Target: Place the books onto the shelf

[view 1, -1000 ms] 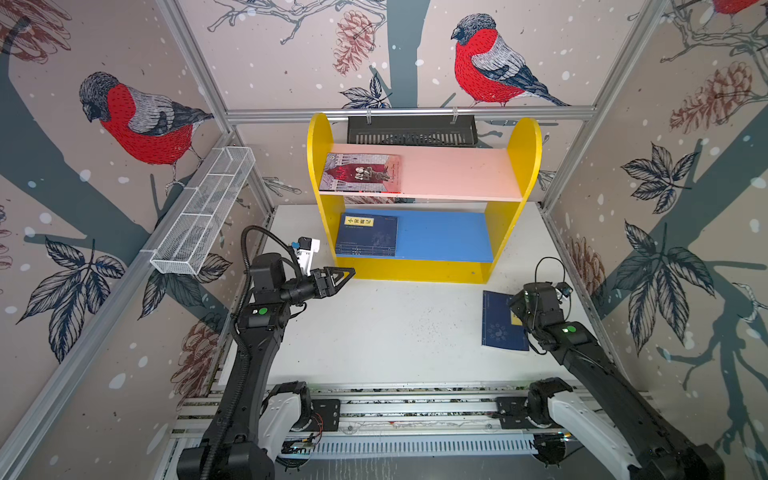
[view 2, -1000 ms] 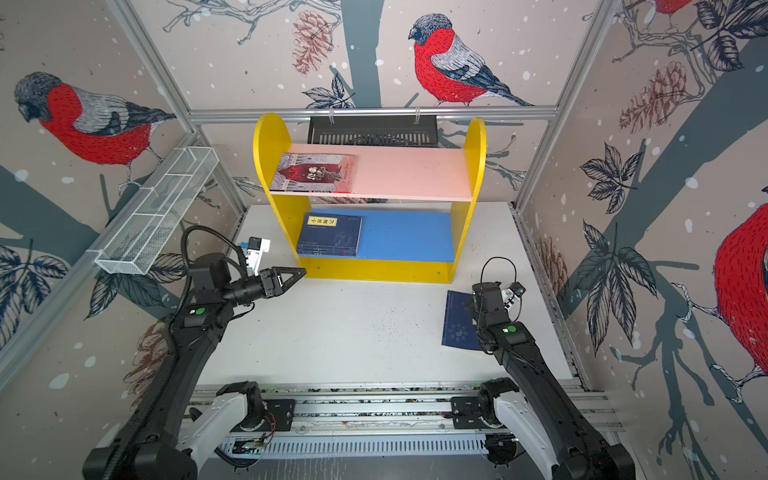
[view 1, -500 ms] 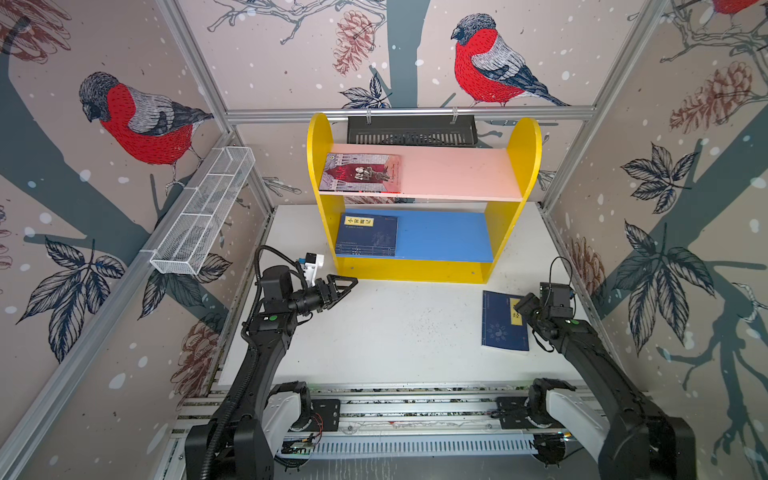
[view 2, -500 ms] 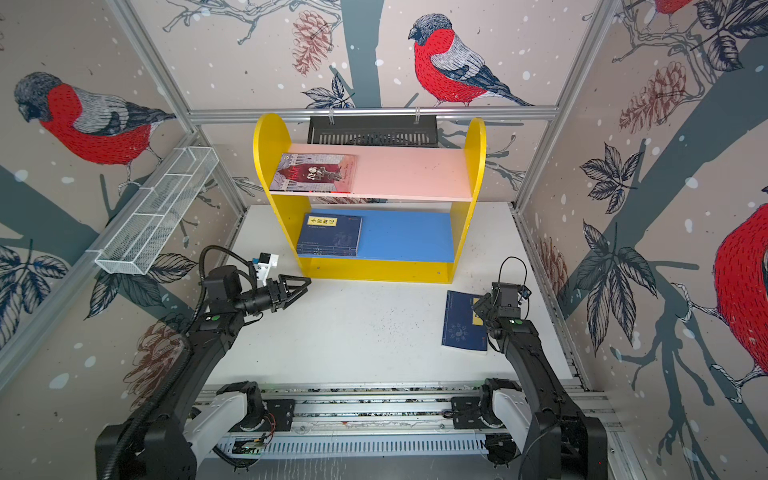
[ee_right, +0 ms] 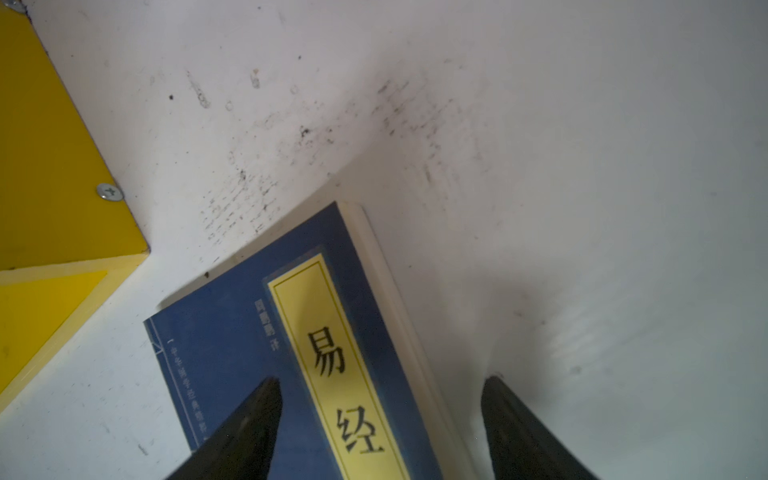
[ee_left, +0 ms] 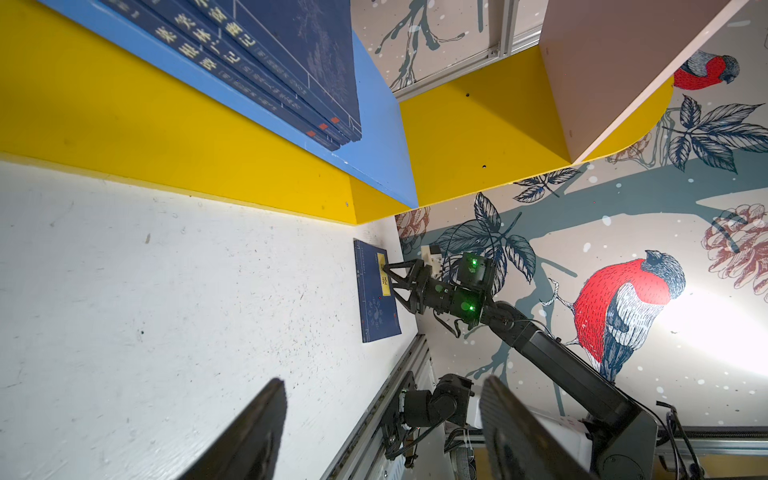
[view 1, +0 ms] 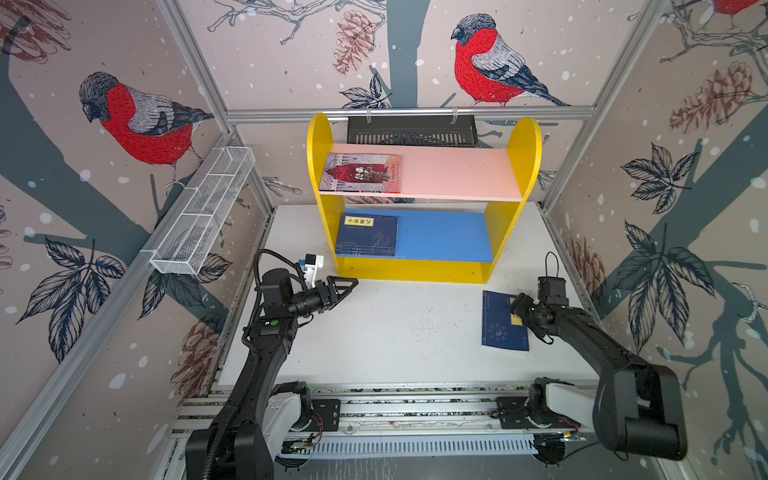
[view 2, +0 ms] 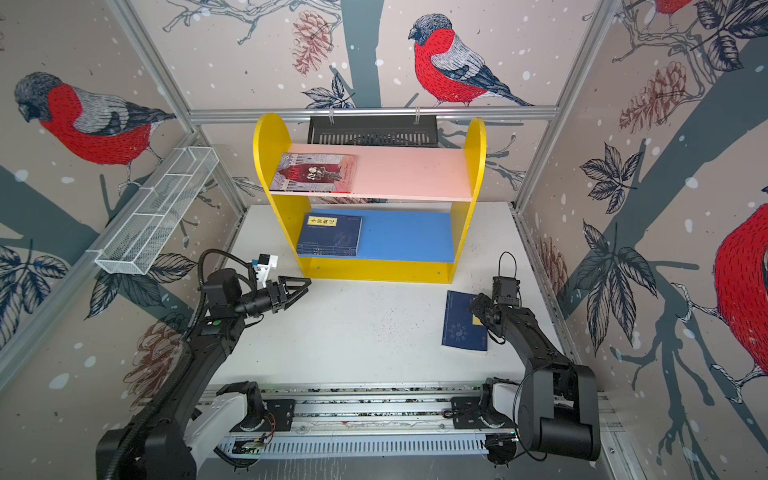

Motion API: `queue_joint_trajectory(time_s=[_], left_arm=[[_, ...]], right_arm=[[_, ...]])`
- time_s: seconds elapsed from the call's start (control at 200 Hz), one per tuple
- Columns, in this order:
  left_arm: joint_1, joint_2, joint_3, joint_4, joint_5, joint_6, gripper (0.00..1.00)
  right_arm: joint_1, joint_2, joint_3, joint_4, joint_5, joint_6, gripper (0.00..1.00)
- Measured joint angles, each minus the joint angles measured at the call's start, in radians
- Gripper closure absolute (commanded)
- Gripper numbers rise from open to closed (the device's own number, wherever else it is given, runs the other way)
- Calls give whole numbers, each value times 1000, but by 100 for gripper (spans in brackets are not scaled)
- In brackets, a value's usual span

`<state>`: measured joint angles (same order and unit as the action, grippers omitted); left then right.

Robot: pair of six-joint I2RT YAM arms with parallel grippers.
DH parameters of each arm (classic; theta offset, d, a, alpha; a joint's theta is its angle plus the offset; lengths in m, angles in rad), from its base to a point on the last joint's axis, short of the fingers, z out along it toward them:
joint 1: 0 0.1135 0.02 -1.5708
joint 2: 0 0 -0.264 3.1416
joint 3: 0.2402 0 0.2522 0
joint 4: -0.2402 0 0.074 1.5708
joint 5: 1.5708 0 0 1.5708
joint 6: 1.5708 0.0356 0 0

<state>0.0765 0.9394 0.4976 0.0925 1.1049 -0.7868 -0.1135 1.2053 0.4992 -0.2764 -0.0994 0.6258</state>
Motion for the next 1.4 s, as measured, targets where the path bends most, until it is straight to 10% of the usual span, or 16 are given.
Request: queue_joint_trajectory(time_s=[0.726,1.401], left_arm=[[-14,29,-27,53,-8,-24,25],[-280,238,19,11,-11,117,28]], right_arm=[[299,78,64,11,-95,5,24],[510,-69,-5,-82,6,236,23]])
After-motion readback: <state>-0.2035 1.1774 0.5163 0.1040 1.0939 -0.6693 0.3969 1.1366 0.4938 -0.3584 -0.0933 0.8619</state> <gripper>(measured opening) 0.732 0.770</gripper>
